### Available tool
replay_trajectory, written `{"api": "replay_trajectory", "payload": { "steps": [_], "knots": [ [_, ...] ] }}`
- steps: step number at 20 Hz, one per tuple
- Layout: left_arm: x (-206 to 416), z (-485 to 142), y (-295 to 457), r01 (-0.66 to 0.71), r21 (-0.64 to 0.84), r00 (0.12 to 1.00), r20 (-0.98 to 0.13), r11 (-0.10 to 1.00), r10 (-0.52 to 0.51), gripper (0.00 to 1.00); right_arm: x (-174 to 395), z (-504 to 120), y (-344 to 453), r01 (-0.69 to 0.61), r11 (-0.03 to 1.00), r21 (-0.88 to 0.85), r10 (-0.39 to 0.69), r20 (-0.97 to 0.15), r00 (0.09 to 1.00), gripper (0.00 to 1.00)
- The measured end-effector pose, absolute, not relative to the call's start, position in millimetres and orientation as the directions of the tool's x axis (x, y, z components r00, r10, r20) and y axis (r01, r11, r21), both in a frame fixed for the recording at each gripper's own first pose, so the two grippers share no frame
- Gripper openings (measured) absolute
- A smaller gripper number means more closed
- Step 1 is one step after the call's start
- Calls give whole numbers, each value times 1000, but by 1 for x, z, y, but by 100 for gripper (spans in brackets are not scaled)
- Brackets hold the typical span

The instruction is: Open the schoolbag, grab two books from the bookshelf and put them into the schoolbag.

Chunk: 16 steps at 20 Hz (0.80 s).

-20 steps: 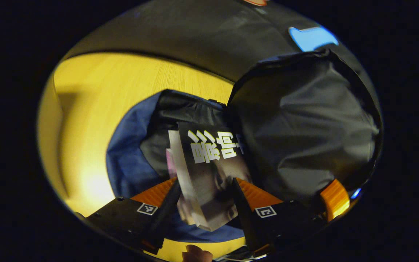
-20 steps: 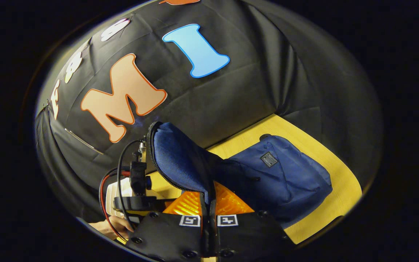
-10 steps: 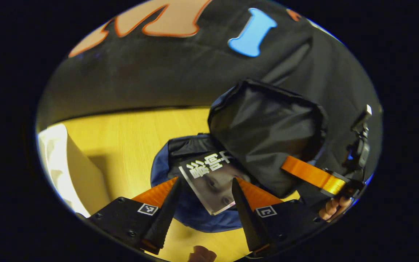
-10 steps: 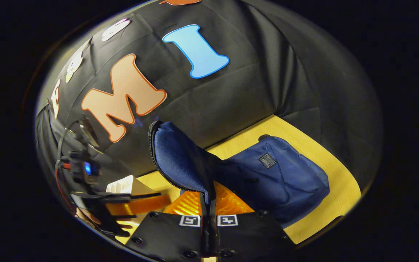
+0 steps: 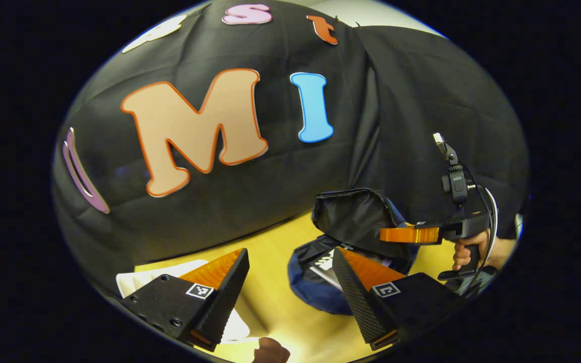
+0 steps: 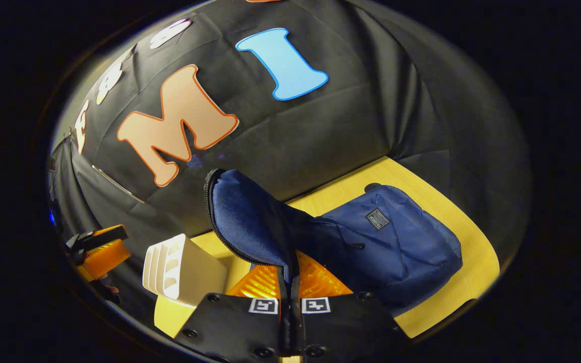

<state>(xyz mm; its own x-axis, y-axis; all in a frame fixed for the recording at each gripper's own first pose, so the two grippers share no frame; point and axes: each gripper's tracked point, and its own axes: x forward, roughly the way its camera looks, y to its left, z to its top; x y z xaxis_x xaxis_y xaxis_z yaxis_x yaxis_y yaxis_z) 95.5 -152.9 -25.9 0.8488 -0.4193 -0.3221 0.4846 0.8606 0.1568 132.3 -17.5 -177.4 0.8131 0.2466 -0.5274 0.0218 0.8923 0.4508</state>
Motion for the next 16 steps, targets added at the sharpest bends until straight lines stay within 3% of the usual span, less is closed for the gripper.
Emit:
{"api": "replay_trajectory", "payload": {
  "steps": [9,10,16],
  "knots": [
    [44,65,-86,237,115,968,-113,965,-224,97,118,-197,12,-63,950,305,233,-565,792,2],
    [38,77,-84,228,100,971,-95,968,-219,100,115,-200,15,-74,956,282,230,-573,787,2],
    [28,122,-69,216,0,975,-54,976,-215,97,102,-221,35,-133,974,186,220,-603,767,7]
  ]
}}
